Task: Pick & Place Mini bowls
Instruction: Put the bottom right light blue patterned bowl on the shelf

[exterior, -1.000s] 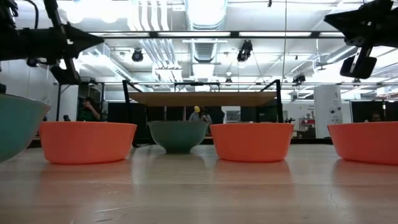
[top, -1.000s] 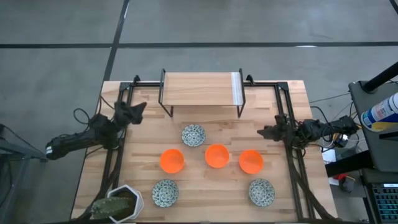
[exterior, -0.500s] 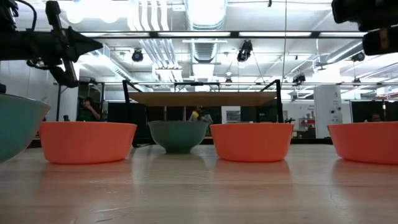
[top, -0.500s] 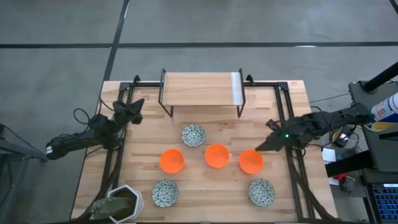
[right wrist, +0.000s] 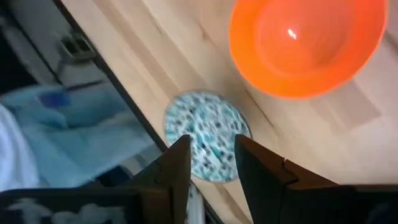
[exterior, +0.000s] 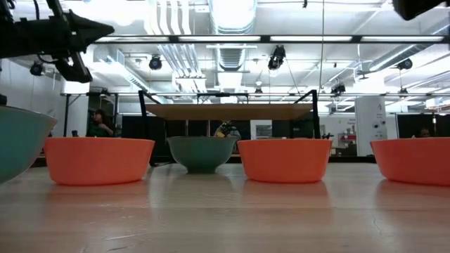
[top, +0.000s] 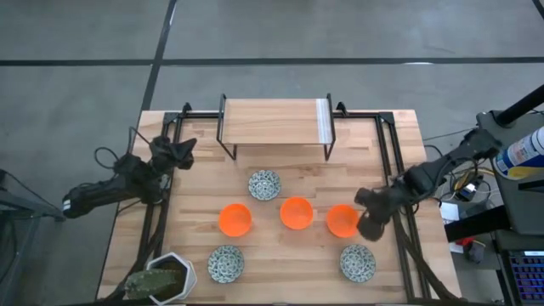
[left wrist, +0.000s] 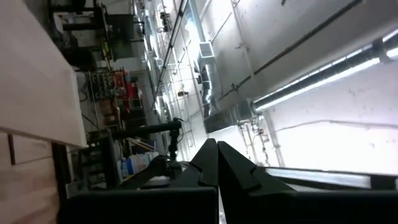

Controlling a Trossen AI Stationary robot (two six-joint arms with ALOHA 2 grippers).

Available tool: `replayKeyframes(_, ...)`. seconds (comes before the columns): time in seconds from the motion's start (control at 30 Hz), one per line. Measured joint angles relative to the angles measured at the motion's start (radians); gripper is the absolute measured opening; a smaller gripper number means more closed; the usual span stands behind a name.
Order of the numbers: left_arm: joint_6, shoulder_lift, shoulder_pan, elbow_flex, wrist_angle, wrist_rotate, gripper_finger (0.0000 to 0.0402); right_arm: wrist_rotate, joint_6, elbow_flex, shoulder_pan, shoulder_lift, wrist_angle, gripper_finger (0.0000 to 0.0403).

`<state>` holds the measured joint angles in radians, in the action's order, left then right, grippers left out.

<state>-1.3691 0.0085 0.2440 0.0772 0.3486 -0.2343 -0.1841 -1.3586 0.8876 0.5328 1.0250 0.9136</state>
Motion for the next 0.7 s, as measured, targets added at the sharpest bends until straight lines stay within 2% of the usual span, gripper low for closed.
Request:
replayKeyframes(0.33, 0.103, 0.008, 0.0, 0.029, 0.001, 0.014, 0.0, 0.028, 0.026, 0.007, 0.175, 0.201, -0.006, 0.0123)
replayKeyframes(0.7, 0.102, 0.009, 0.0, 0.031, 0.002, 0.016, 0.0, 0.078, 0.052, -0.005, 0.209, 0.349, -0.019, 0.0113)
